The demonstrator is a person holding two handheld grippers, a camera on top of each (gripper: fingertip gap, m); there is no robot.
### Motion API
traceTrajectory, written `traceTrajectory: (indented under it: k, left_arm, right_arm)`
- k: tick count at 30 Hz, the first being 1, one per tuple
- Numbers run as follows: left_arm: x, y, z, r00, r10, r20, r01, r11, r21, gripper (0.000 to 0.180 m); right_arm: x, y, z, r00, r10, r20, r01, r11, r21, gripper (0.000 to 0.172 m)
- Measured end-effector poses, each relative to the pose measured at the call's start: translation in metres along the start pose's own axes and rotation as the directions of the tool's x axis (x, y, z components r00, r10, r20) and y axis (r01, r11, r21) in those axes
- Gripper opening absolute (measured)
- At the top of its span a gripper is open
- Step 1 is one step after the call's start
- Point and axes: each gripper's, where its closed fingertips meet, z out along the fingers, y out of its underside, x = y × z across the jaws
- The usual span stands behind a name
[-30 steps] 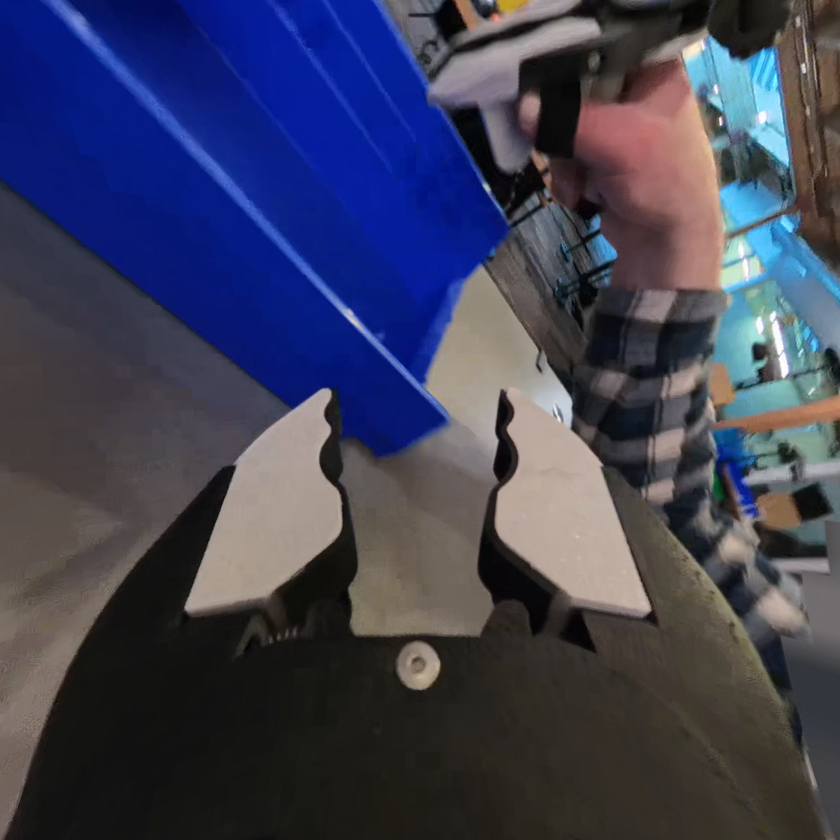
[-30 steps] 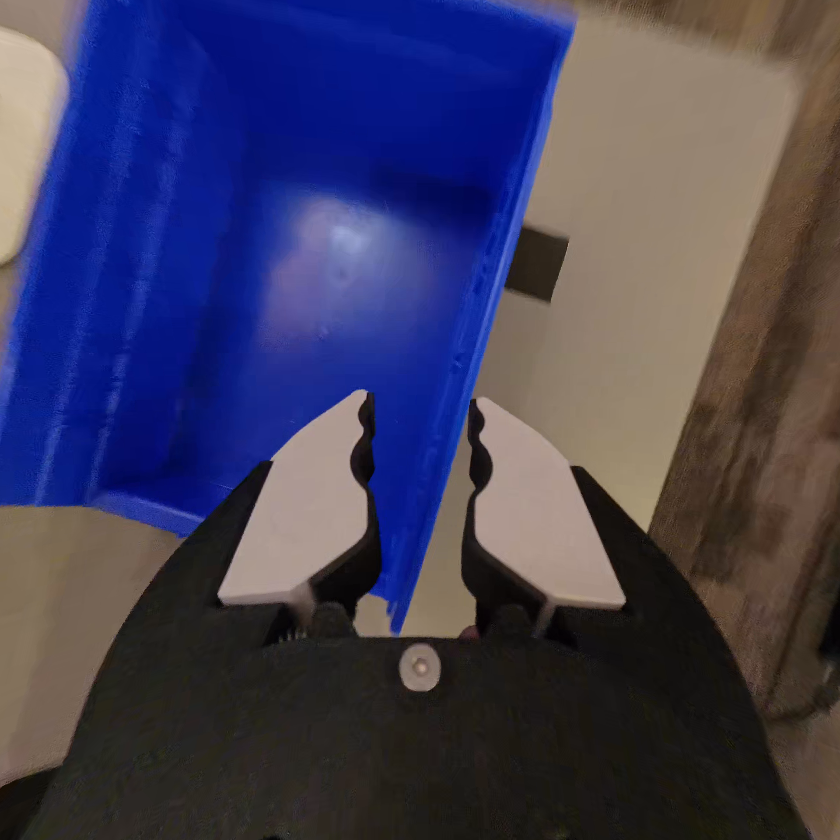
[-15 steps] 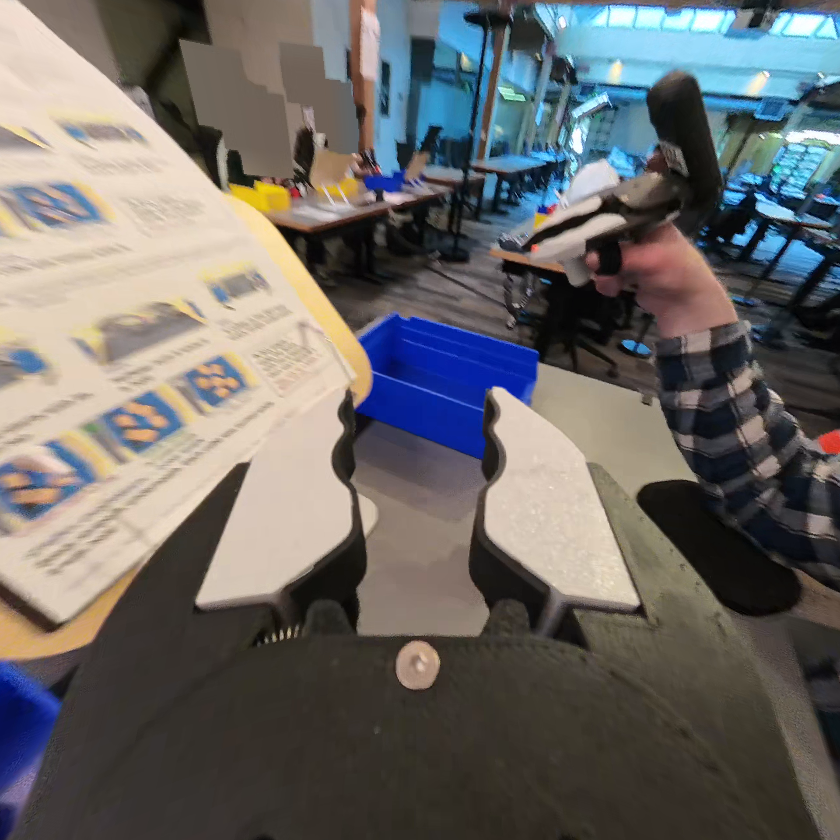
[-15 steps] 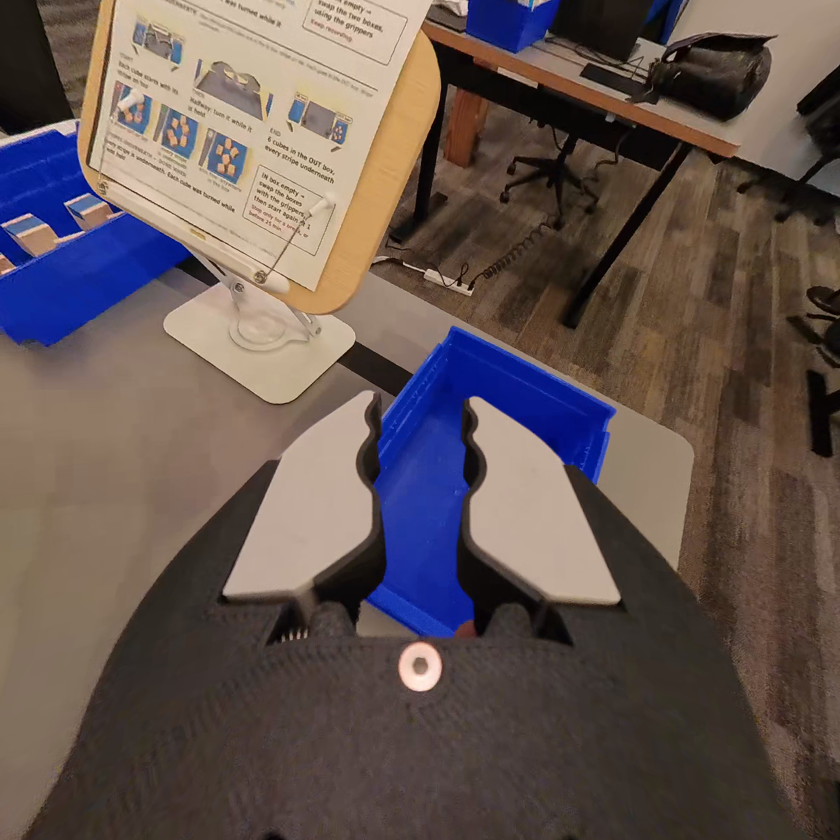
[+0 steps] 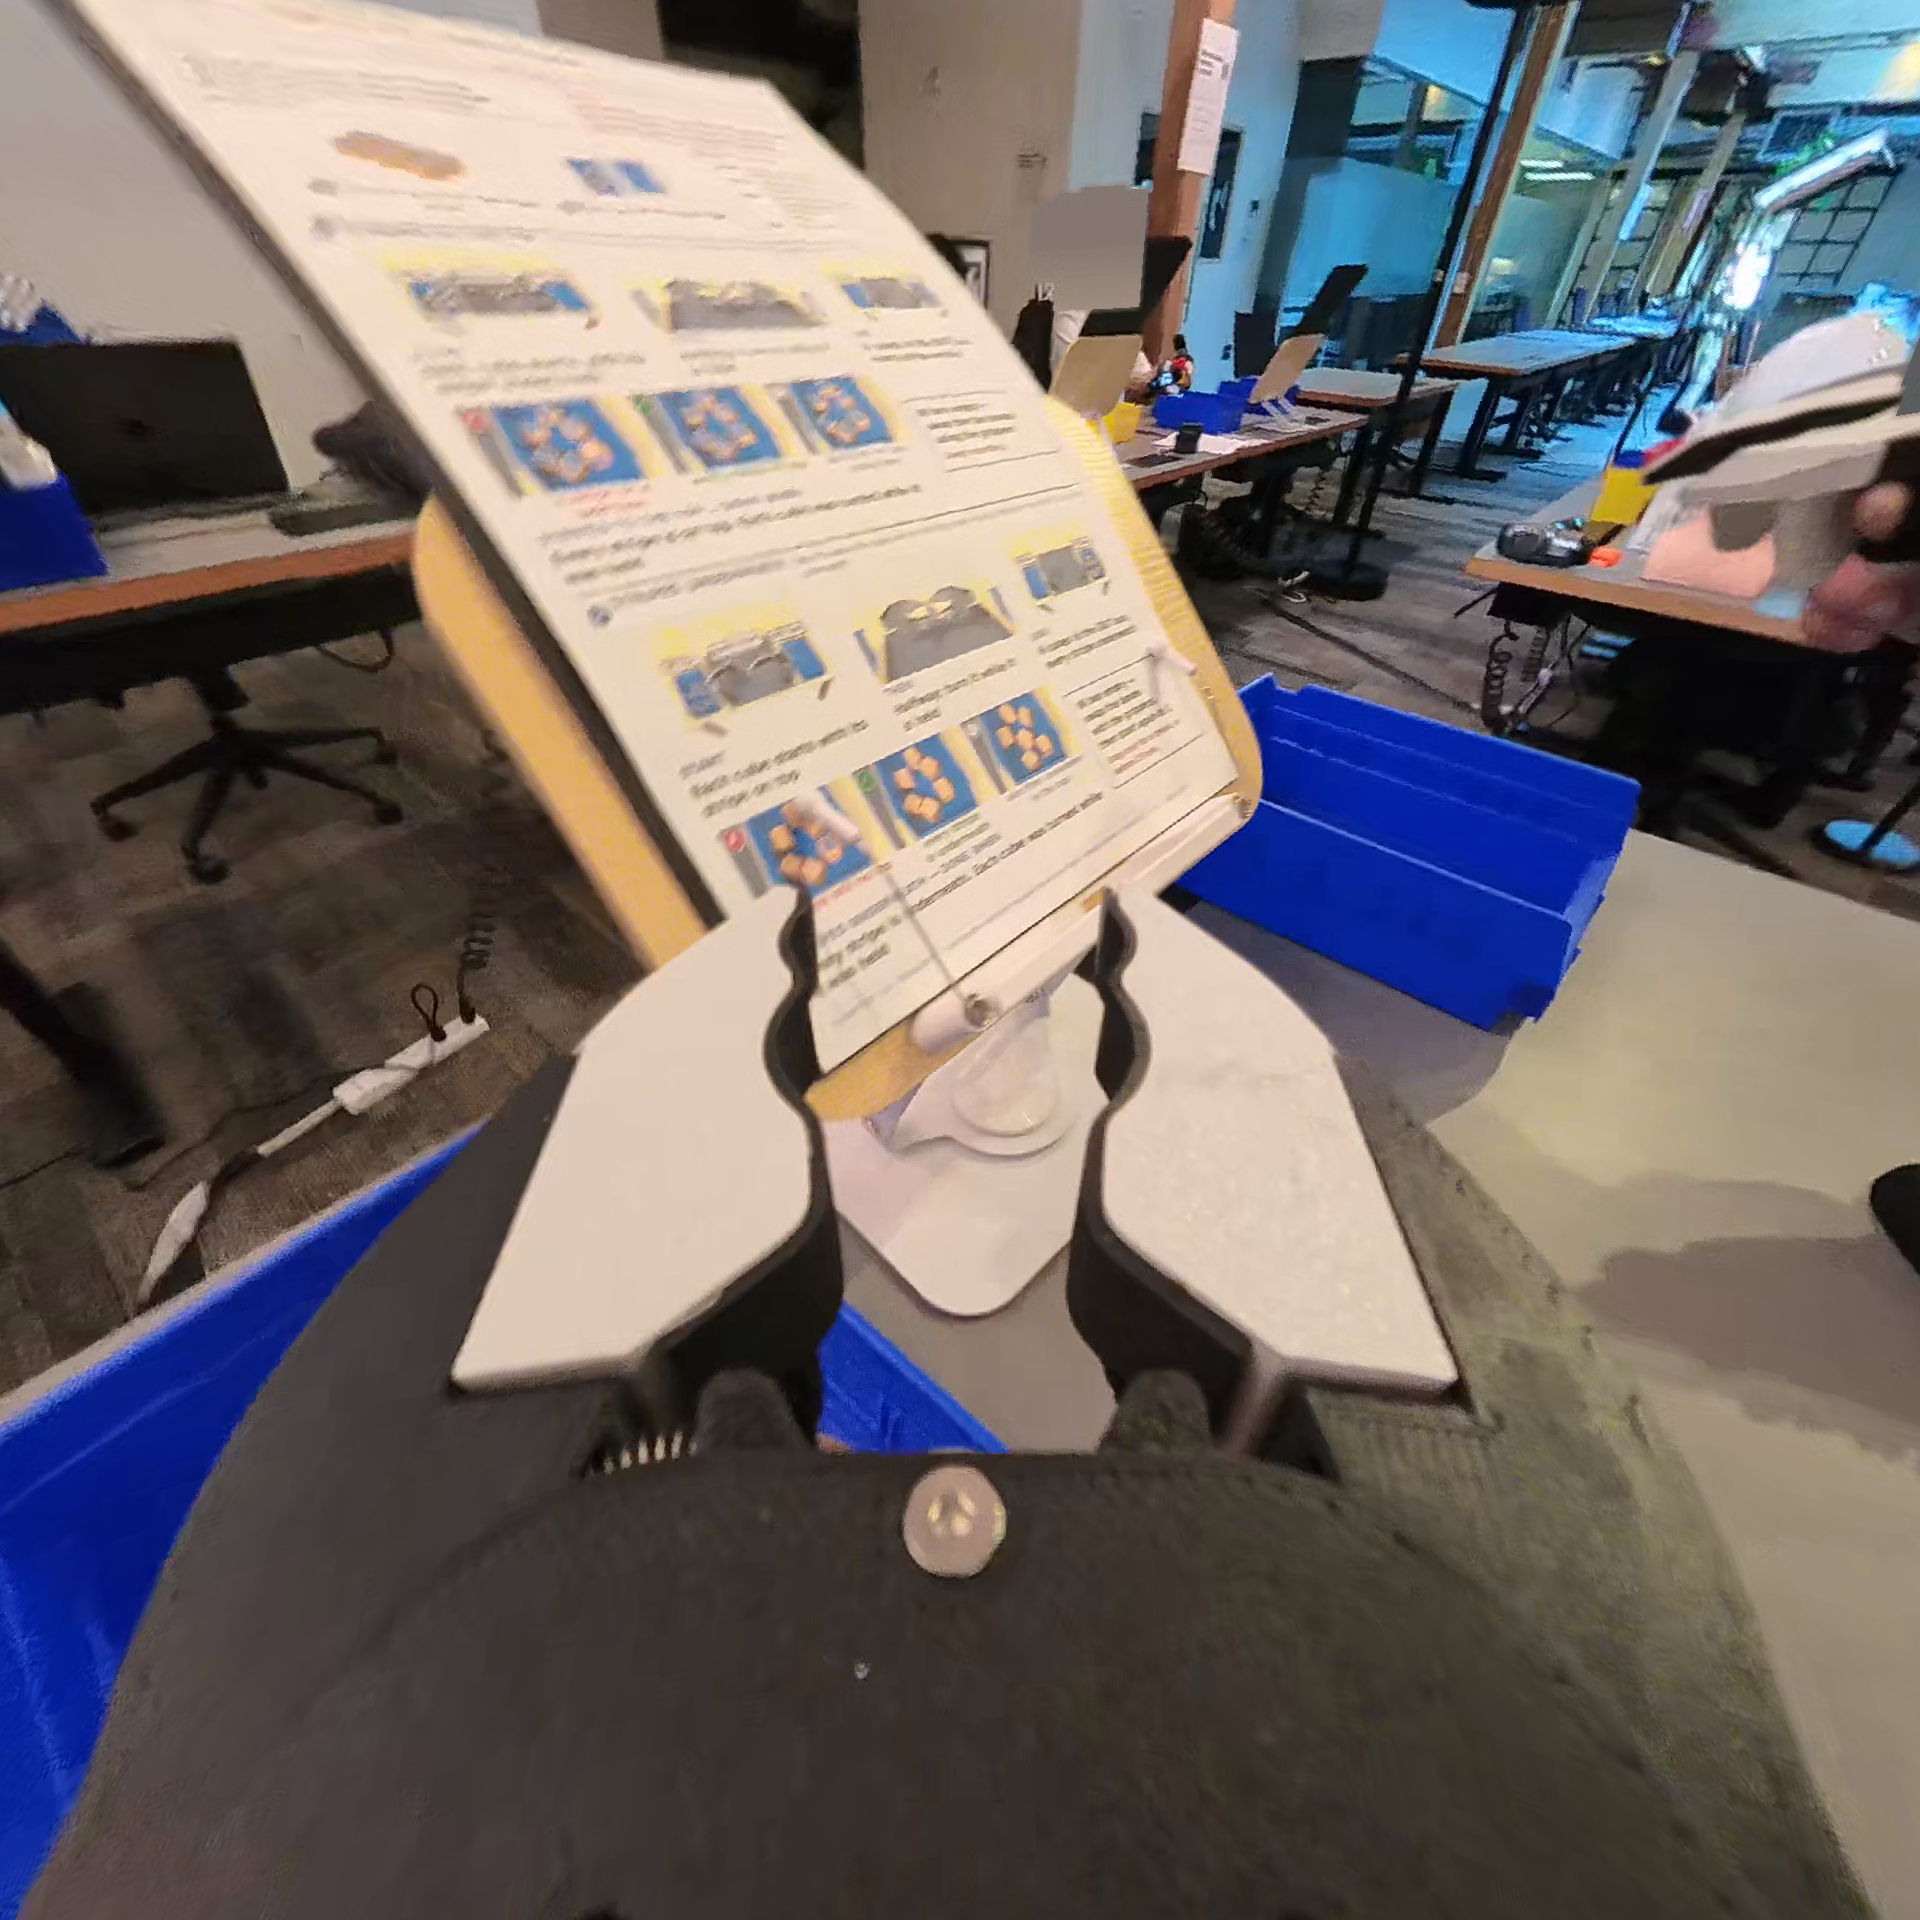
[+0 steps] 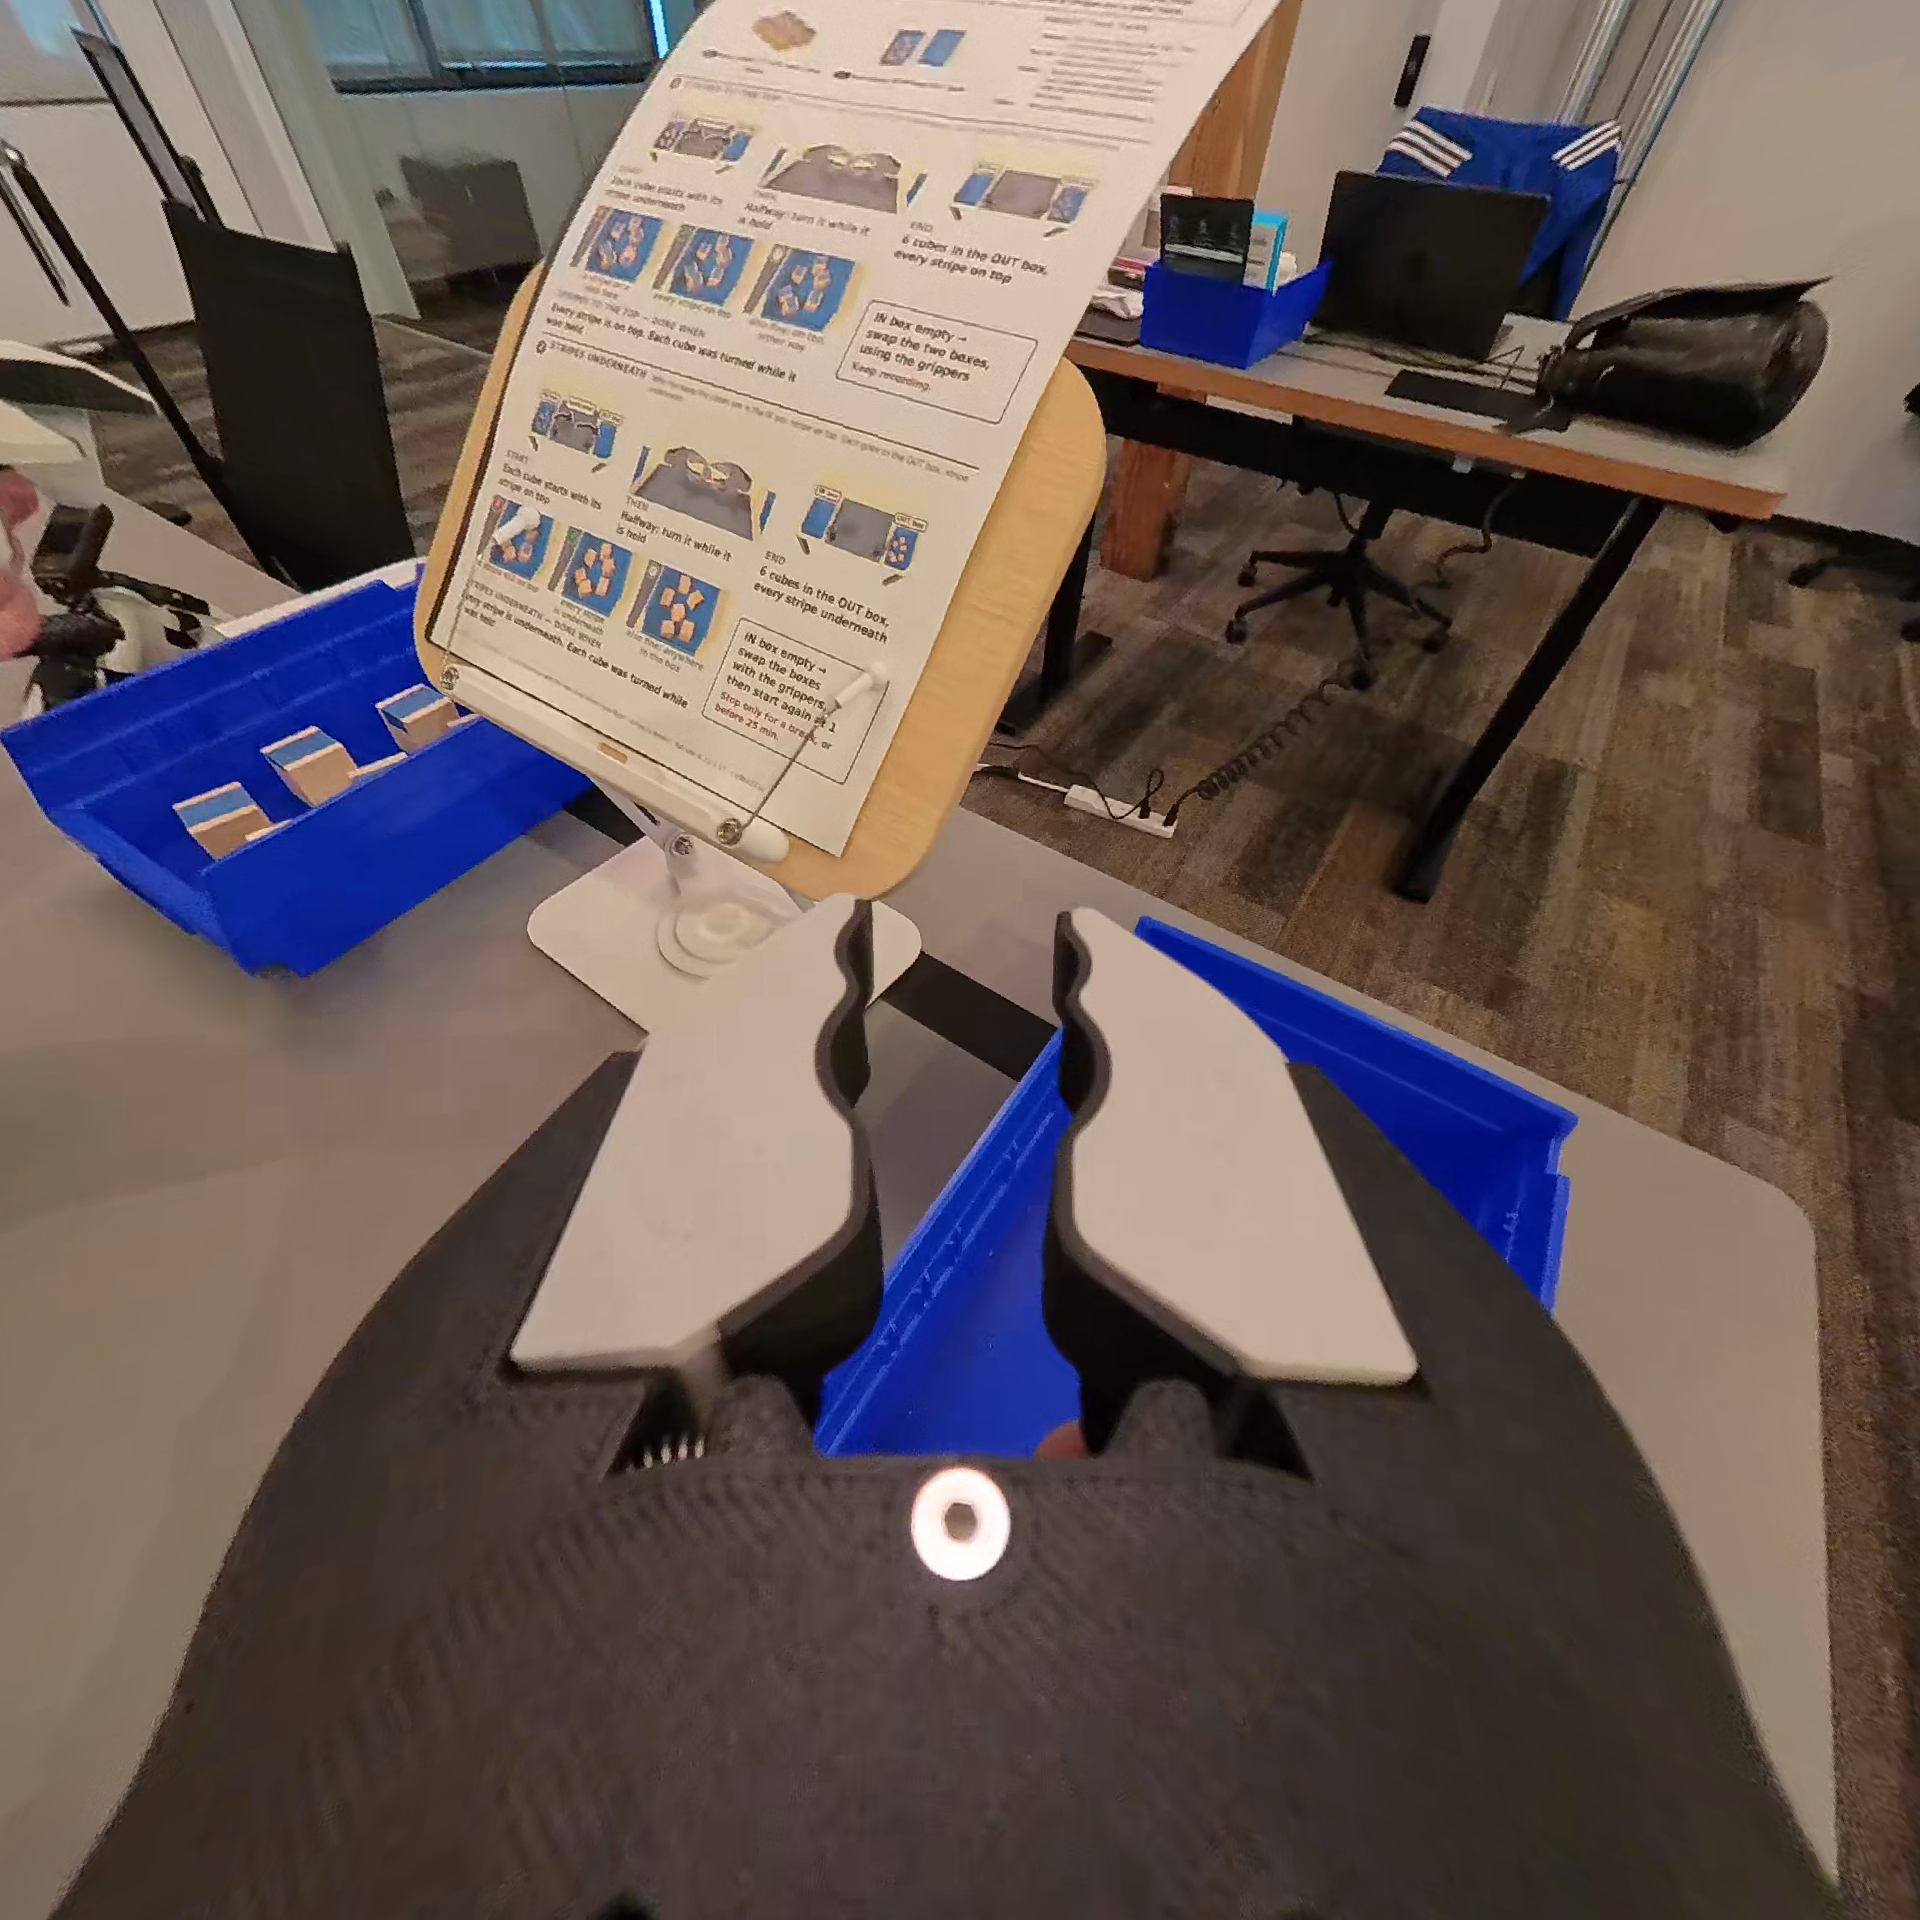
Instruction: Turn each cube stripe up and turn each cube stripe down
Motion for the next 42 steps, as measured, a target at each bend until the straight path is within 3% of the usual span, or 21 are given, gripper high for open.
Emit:
traceTrajectory:
  k: [3, 7, 13, 19, 24, 28, 32, 34, 37, 42]
  left_arm:
    - [-0.006, 0.006, -0.006, 0.996, -0.088, -0.035, 0.088, 0.996, 0.007, 0.051]
    - [-0.015, 0.022, -0.011, 0.998, -0.041, 0.056, 0.045, 0.997, -0.057, 0.053]
    - [-0.017, 0.038, -0.022, 0.989, -0.116, 0.092, 0.122, 0.990, -0.069, 0.054]
    - [-0.009, 0.016, -0.035, 0.987, -0.127, 0.096, 0.128, 0.992, -0.005, 0.053]
    - [-0.007, 0.004, -0.030, 0.992, -0.056, 0.114, 0.064, 0.996, -0.066, 0.056]
    - [-0.017, -0.007, -0.044, 0.988, 0.001, 0.152, -0.007, 0.999, 0.034, 0.050]
    - [-0.028, 0.024, -0.045, 0.995, -0.033, 0.093, 0.043, 0.993, -0.108, 0.043]
    - [-0.036, 0.058, -0.043, 0.992, 0.013, 0.128, 0.027, 0.951, -0.308, 0.049]
    - [-0.047, 0.118, -0.047, 0.984, 0.076, 0.164, 0.038, 0.801, -0.597, 0.058]
    - [-0.058, 0.187, -0.051, 0.979, 0.046, 0.198, 0.133, 0.592, -0.795, 0.069]
  right_arm:
    - [-0.013, -0.003, 0.005, 0.998, -0.063, 0.003, 0.063, 0.998, -0.011, 0.033]
    - [-0.031, -0.004, 0.020, 0.994, -0.097, 0.043, 0.098, 0.995, -0.024, 0.033]
    - [-0.054, 0.003, 0.043, 0.987, -0.135, 0.092, 0.141, 0.988, -0.063, 0.035]
    - [-0.068, 0.001, 0.052, 0.979, -0.166, 0.122, 0.176, 0.982, -0.072, 0.038]
    - [-0.079, -0.029, 0.051, 0.974, -0.096, 0.205, 0.091, 0.995, 0.031, 0.038]
    - [-0.100, -0.030, 0.054, 0.934, -0.048, 0.354, -0.001, 0.990, 0.139, 0.039]
    - [-0.095, -0.024, 0.064, 0.953, -0.117, 0.281, 0.084, 0.989, 0.125, 0.043]
    - [-0.095, -0.022, 0.068, 0.957, -0.165, 0.237, 0.143, 0.984, 0.107, 0.043]
    - [-0.097, -0.015, 0.075, 0.957, -0.211, 0.197, 0.202, 0.977, 0.066, 0.043]
    - [-0.104, -0.012, 0.080, 0.952, -0.224, 0.207, 0.219, 0.975, 0.049, 0.042]
